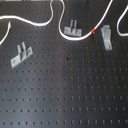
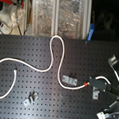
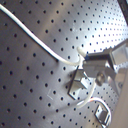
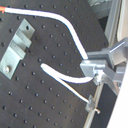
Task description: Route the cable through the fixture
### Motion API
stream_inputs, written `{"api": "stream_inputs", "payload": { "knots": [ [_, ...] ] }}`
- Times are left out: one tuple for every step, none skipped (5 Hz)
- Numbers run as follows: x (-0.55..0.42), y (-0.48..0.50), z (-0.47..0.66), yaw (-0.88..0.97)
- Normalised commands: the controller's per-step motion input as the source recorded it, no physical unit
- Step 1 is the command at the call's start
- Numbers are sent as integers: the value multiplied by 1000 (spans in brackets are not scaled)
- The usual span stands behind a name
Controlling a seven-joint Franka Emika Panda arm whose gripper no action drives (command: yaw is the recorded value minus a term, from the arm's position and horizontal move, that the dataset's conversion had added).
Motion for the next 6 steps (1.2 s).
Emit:
{"api": "stream_inputs", "payload": {
  "knots": [
    [-21, 4, 0, 0],
    [11, -2, 0, 0],
    [-92, 28, 273, 0],
    [-181, 385, 309, 0],
    [-183, 410, 309, -14],
    [-142, 341, 302, -206]
  ]
}}
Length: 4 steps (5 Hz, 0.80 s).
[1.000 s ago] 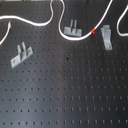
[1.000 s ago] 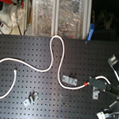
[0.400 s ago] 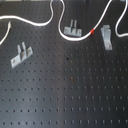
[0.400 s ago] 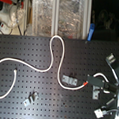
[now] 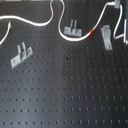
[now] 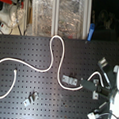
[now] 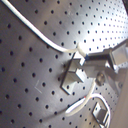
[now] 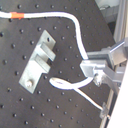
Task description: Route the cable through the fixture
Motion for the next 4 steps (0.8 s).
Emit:
{"api": "stream_inputs", "payload": {
  "knots": [
    [-43, 293, 290, -428],
    [3, 244, 284, -611],
    [-70, 225, 283, -583],
    [-103, 240, 320, -523]
  ]
}}
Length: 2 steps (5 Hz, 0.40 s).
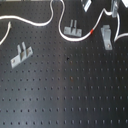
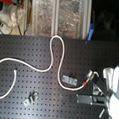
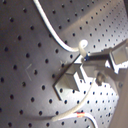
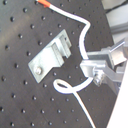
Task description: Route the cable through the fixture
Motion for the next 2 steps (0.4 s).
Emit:
{"api": "stream_inputs", "payload": {
  "knots": [
    [-171, 137, 329, -477],
    [-171, 79, 338, -520]
  ]
}}
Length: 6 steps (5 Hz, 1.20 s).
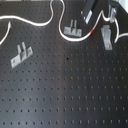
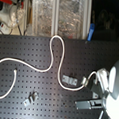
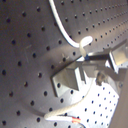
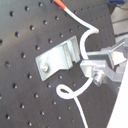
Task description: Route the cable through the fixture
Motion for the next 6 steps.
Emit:
{"api": "stream_inputs", "payload": {
  "knots": [
    [-223, -91, 320, -414],
    [-207, -109, 316, -148],
    [-210, -132, 111, 705],
    [-131, -72, 100, 880],
    [-51, 123, 28, 757],
    [-12, 45, 75, 934]
  ]
}}
